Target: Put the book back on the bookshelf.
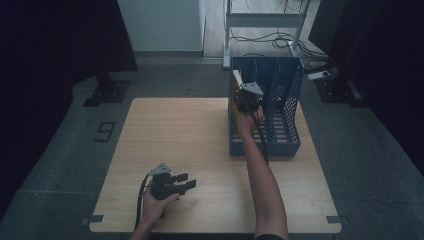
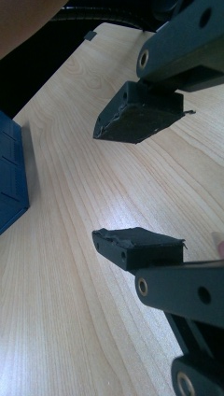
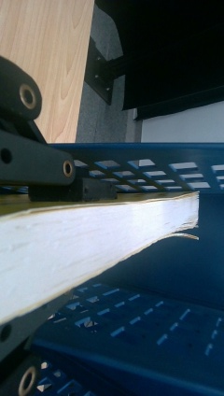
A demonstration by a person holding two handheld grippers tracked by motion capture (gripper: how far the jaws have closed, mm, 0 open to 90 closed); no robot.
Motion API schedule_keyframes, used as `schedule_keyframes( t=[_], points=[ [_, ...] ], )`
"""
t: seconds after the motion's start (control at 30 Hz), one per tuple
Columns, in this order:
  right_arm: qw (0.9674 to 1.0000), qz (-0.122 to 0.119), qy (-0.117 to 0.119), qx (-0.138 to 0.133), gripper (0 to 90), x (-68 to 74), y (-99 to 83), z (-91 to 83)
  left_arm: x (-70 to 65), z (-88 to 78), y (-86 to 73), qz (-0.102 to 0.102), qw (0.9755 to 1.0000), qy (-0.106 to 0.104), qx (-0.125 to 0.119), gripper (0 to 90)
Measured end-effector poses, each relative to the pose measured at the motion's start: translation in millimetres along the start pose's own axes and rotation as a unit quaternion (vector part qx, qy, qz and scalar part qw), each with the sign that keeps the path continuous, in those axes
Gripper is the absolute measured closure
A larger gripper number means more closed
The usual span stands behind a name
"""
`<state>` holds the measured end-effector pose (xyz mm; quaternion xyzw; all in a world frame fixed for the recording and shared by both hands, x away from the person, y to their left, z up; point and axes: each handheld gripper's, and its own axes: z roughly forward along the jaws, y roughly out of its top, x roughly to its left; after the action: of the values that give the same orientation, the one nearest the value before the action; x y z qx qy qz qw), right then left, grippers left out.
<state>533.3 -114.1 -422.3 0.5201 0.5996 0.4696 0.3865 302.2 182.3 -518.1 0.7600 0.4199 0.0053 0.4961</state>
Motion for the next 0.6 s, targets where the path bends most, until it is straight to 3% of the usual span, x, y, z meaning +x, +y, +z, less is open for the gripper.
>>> schedule_keyframes(
  t=[0.6],
  points=[
    [1.0,0.001,-0.001,-0.003,74.3,-2.4,0.5,4.5,-1.7,3.5,-1.2,0.004,1.0,0.0,0.007,45.0]
  ],
)
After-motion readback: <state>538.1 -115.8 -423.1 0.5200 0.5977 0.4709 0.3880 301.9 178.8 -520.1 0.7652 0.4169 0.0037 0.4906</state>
